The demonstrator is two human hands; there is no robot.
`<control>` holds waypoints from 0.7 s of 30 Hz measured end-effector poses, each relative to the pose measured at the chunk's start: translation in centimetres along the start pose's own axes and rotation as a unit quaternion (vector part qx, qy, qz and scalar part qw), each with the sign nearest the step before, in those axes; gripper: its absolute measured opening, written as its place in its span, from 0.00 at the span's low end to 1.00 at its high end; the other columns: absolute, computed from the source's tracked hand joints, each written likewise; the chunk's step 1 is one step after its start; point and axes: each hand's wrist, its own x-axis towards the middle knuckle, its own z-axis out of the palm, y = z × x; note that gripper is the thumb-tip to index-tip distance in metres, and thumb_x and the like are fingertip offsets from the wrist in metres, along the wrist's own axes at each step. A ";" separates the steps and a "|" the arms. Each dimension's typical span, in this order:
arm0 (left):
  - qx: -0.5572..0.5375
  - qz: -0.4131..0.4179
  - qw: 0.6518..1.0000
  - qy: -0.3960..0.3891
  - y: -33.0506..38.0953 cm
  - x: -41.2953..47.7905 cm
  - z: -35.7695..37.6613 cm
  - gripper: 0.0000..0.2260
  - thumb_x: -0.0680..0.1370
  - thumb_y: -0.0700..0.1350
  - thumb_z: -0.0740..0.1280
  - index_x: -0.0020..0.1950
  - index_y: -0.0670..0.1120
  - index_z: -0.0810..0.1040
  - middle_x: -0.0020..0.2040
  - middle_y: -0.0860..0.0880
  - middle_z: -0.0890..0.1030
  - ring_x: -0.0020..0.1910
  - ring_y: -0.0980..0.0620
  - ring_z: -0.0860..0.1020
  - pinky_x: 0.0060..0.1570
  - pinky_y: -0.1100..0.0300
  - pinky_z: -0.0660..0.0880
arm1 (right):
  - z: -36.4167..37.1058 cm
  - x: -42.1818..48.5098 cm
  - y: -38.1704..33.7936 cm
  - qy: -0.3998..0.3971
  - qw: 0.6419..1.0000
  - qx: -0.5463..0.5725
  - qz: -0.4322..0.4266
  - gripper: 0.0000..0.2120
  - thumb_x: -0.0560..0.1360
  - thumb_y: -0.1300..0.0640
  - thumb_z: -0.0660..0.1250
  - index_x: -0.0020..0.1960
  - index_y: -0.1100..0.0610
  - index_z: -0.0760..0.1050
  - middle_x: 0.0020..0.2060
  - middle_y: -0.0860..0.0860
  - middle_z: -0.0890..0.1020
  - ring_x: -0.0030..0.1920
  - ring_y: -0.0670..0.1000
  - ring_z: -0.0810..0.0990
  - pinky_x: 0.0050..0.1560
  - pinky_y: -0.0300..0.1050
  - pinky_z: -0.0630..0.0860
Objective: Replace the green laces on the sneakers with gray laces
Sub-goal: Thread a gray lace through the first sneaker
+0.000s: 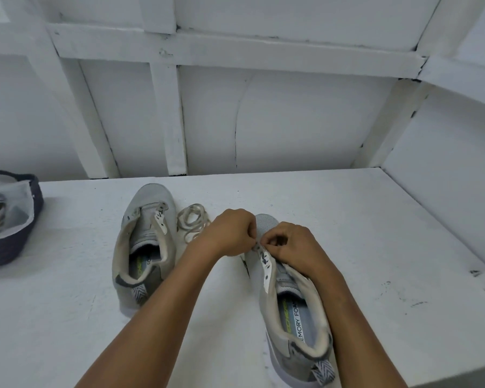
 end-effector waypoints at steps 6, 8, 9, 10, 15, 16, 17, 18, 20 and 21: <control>-0.027 -0.001 0.999 -0.017 -0.9 0.0 0.2 0.05 0.78 0.46 0.69 0.53 0.50 0.78 0.44 0.55 0.75 0.46 0.54 0.74 0.35 0.66 0.66 | -1.8 -0.4 0.5 -0.019 0.997 0.073 0.017 0.07 0.73 0.62 0.72 0.40 0.51 0.82 0.33 0.44 0.81 0.32 0.40 0.76 0.35 0.31 0.71; -0.030 -0.002 0.999 -0.026 -1.1 0.1 0.1 0.05 0.77 0.47 0.70 0.53 0.50 0.79 0.43 0.56 0.75 0.46 0.54 0.74 0.36 0.66 0.67 | -2.2 -0.5 1.2 -0.011 0.987 0.157 0.029 0.04 0.74 0.63 0.71 0.42 0.56 0.81 0.33 0.48 0.82 0.33 0.44 0.79 0.37 0.34 0.74; -0.029 -0.002 0.999 -0.030 -1.1 0.2 0.1 0.05 0.77 0.47 0.70 0.53 0.50 0.79 0.43 0.56 0.75 0.46 0.54 0.74 0.36 0.65 0.67 | -2.4 -0.5 1.6 -0.004 0.978 0.204 0.039 0.04 0.75 0.65 0.70 0.43 0.59 0.80 0.34 0.51 0.83 0.36 0.47 0.81 0.39 0.36 0.76; -0.030 0.000 0.999 -0.030 -1.0 0.2 -0.1 0.05 0.78 0.47 0.70 0.53 0.50 0.79 0.44 0.56 0.76 0.46 0.54 0.75 0.37 0.65 0.68 | -2.5 -0.5 2.0 0.003 0.966 0.252 0.052 0.04 0.76 0.66 0.69 0.43 0.61 0.79 0.35 0.53 0.83 0.37 0.49 0.82 0.41 0.39 0.78; -0.043 0.059 0.997 -0.005 0.9 0.8 -0.3 0.08 0.78 0.49 0.69 0.55 0.49 0.82 0.48 0.53 0.80 0.49 0.53 0.79 0.46 0.60 0.74 | -2.8 -0.1 3.0 -0.005 0.931 0.355 0.080 0.04 0.79 0.67 0.65 0.46 0.65 0.77 0.36 0.58 0.81 0.38 0.52 0.81 0.42 0.42 0.80; -0.024 0.067 0.997 -0.011 1.4 1.0 -0.1 0.08 0.78 0.48 0.69 0.55 0.49 0.82 0.47 0.53 0.80 0.49 0.53 0.78 0.47 0.60 0.74 | -2.8 0.0 3.1 -0.010 0.932 0.354 0.076 0.04 0.79 0.67 0.65 0.46 0.64 0.76 0.36 0.59 0.81 0.38 0.52 0.82 0.42 0.42 0.79; -0.009 0.072 0.997 -0.015 1.9 1.3 0.3 0.07 0.77 0.47 0.70 0.54 0.48 0.83 0.46 0.52 0.80 0.49 0.52 0.78 0.47 0.60 0.74 | -3.0 0.0 3.2 -0.016 0.934 0.349 0.070 0.04 0.79 0.67 0.65 0.45 0.64 0.76 0.37 0.59 0.80 0.38 0.51 0.81 0.41 0.41 0.79; -0.003 0.074 0.997 -0.013 2.1 1.5 0.6 0.05 0.77 0.46 0.70 0.52 0.48 0.83 0.45 0.52 0.82 0.47 0.52 0.79 0.46 0.60 0.74 | -3.1 0.0 3.2 -0.021 0.939 0.338 0.066 0.04 0.78 0.66 0.65 0.45 0.64 0.77 0.37 0.59 0.80 0.37 0.51 0.81 0.41 0.41 0.78; -0.031 0.056 0.998 0.009 2.2 2.0 0.9 0.02 0.77 0.44 0.70 0.47 0.49 0.83 0.42 0.52 0.82 0.42 0.54 0.78 0.42 0.61 0.73 | -3.1 0.0 3.3 -0.034 0.957 0.281 0.064 0.04 0.77 0.61 0.70 0.46 0.61 0.77 0.36 0.54 0.79 0.36 0.49 0.78 0.39 0.40 0.76; -0.080 0.035 0.996 0.023 2.1 2.1 0.8 0.03 0.77 0.43 0.69 0.45 0.49 0.82 0.40 0.53 0.82 0.38 0.56 0.77 0.39 0.62 0.73 | -3.1 0.0 3.4 -0.041 0.968 0.238 0.066 0.08 0.74 0.56 0.74 0.46 0.59 0.77 0.35 0.51 0.78 0.35 0.47 0.76 0.38 0.40 0.74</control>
